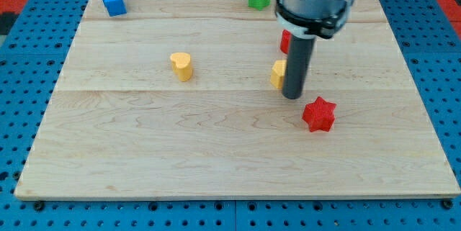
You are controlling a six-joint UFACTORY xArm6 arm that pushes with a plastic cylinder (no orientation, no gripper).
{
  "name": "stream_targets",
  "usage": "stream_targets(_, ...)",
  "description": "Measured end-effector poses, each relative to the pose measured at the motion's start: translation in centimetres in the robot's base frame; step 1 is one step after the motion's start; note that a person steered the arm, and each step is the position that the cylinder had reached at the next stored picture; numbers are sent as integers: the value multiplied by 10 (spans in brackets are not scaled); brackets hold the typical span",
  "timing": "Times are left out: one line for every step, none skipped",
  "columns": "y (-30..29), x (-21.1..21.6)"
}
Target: Push the yellow hexazon into the yellow heart
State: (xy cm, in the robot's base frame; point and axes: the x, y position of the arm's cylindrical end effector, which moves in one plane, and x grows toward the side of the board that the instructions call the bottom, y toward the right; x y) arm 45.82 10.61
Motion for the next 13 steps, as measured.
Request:
stream_targets(20, -20)
stream_targets(-26, -23)
stream_targets(-83, -35)
stream_targets(-92, -36)
stream_targets(-42, -37)
stream_targets(-3, -47)
stream_targets(-32, -70)
stream_targets(-73, -90)
stream_targets(-108, -106)
stream_targets(-114, -87)
stream_targets(-115, -60)
stream_targets(-88, -58)
stream_targets(-61, -31)
